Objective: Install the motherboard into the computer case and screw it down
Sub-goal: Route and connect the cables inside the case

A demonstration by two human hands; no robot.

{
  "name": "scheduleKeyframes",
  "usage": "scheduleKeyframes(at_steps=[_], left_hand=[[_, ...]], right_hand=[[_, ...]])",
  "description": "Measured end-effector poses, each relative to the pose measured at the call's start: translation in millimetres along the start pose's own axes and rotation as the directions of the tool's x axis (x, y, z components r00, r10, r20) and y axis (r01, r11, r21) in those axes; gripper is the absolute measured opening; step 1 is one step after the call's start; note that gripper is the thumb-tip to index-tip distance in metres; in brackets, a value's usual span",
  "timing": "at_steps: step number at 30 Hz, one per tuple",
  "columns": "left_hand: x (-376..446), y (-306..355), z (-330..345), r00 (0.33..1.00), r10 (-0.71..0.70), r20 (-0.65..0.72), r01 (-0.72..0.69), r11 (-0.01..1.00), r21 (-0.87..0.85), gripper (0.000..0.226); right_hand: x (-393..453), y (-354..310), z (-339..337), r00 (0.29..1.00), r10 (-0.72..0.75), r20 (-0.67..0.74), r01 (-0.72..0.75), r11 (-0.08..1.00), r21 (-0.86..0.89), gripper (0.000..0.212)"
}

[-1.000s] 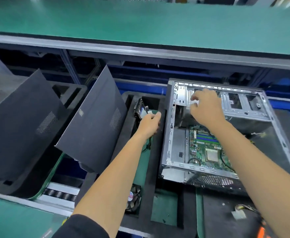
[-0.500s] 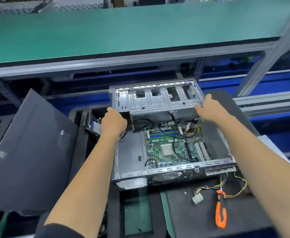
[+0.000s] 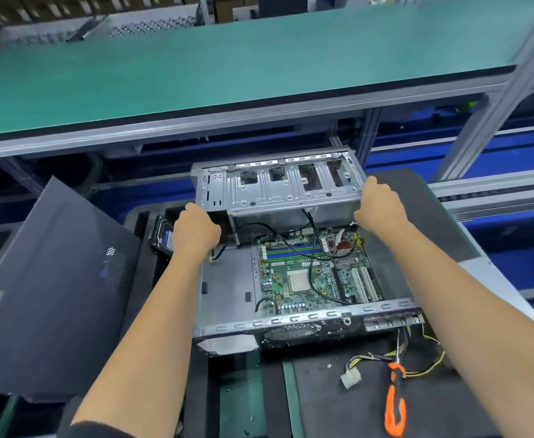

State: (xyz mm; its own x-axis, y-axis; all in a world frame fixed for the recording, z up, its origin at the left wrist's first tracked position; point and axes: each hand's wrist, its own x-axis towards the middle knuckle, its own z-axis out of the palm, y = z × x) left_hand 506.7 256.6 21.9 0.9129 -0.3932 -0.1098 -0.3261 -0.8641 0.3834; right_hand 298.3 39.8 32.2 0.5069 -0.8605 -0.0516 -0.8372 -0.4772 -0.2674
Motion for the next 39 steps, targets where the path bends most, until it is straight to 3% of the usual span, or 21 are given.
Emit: scheduleKeyframes(at_steps=[13,17,27,39], left_hand=[[6.3,30.5,-24.0,0.999,0.022,-0.026,-0.022,1.0,0.004,0.033],[8.9,25.7,-30.3,0.999,0.021,-0.033,-0.02,0.999,0.035,0.023],[8.7,16.0,-42.8,0.999,0.034,-0.038,-0.032,0.998,0.048,0.011],[13.5,52.0,-16.9,0.998,0.068,-0.019,-0.068,0.998,-0.019,0.011]], right_hand=[[22.9,8.4,-38.9,0.998,-0.041,-0.055,0.041,0.999,0.004,0.019],[24.3,-1.3,-46.2,0.994,-0.091,-0.059,0.091,0.996,0.0,0.034],[25.2,-16.4,-47.0,0.992,-0.123,-0.03,0.123,0.992,-0.007,0.031],[43.2,20.6,-56.6,0.996,-0.069,-0.065,0.067,0.997,-0.035,0.028]])
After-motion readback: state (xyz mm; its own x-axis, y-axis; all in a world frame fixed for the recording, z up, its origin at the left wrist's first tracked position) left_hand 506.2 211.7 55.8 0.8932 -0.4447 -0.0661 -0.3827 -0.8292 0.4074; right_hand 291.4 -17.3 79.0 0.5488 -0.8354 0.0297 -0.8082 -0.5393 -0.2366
